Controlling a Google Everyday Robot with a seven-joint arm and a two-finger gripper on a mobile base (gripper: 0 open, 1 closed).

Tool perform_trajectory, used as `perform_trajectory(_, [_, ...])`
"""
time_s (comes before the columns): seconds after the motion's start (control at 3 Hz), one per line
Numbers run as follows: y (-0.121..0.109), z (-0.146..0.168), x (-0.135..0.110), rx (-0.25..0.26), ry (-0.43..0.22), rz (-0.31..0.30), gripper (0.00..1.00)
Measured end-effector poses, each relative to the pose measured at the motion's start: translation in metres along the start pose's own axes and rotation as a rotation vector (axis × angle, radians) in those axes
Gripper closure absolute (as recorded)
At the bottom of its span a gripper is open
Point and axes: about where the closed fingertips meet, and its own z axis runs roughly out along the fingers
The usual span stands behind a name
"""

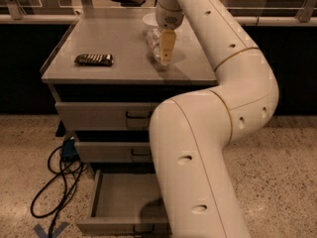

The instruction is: Place water bottle into bottom drawer

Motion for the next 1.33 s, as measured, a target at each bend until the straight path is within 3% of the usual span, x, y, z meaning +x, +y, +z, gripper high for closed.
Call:
perform_trajectory(0.33, [-0.012, -0.007, -0.003, 0.049, -0.018, 0.002, 0.00])
perform_trajectory(0.67, [0.000, 0.025, -0.014, -0.024, -0.088, -0.035, 0.00])
perform_trajectory(1.0, [-0.006, 0.054, -0.035, -0.025, -0.267, 0.051, 0.00])
perform_trajectory(1.33, [-0.007, 0.056, -0.036, -0.023, -0.271, 0.051, 0.00])
